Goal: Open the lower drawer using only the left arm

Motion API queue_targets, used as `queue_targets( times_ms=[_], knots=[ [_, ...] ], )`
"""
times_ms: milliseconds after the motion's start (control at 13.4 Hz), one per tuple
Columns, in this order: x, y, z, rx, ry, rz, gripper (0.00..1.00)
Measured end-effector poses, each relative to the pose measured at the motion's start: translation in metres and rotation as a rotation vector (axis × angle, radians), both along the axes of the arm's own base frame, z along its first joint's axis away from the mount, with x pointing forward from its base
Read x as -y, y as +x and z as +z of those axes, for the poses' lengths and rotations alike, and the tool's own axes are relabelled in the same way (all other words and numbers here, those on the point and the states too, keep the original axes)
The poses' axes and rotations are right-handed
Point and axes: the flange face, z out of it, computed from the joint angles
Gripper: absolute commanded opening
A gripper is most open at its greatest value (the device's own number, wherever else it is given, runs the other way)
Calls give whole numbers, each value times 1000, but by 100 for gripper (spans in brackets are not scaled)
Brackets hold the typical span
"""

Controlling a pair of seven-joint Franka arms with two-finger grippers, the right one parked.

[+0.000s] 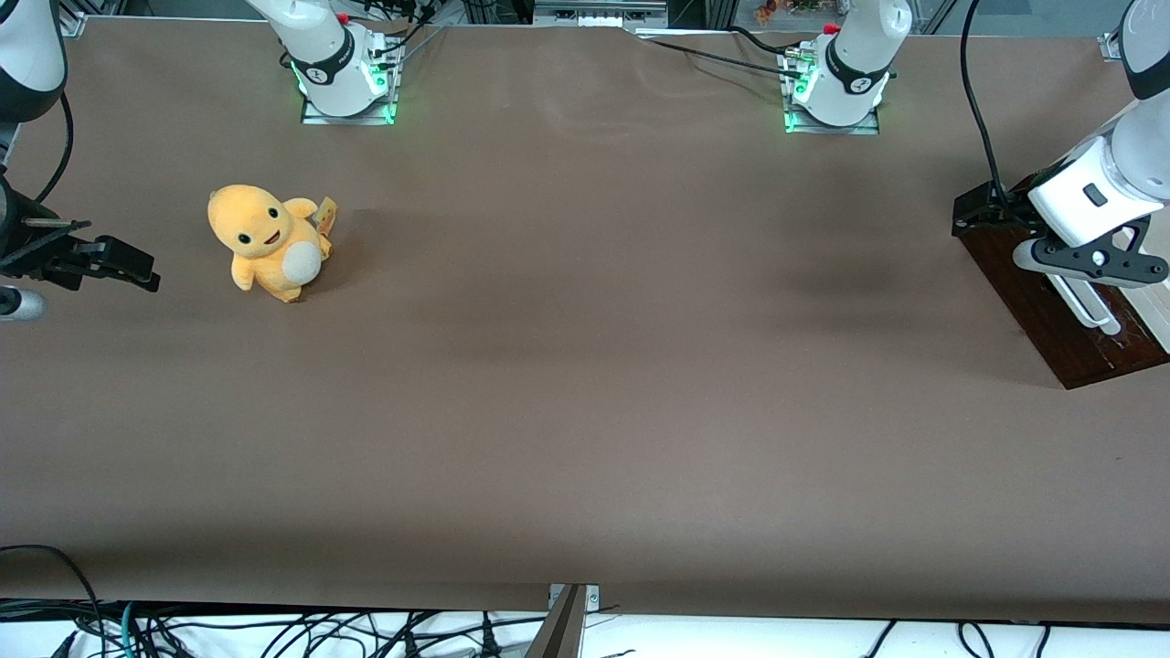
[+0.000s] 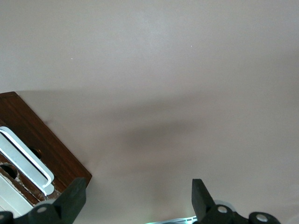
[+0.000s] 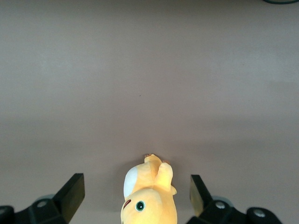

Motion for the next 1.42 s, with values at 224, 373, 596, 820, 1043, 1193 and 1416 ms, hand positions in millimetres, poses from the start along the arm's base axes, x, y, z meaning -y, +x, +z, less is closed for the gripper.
queue_targets(
  times_ms=[224, 373, 596, 820, 1043, 1193, 1416],
  knots=[
    [0, 0, -2, -8, 0, -1, 100],
    [0, -1, -7, -27, 1, 0, 100],
    [0, 2, -22, -71, 1, 0, 100],
    [-1, 10, -49, -123, 4, 16, 100],
    [-4, 18, -88, -210, 34, 80, 100],
    [-13, 24, -124, -273, 133, 128, 100],
    [-25, 31, -174, -341, 260, 162, 100]
  ],
)
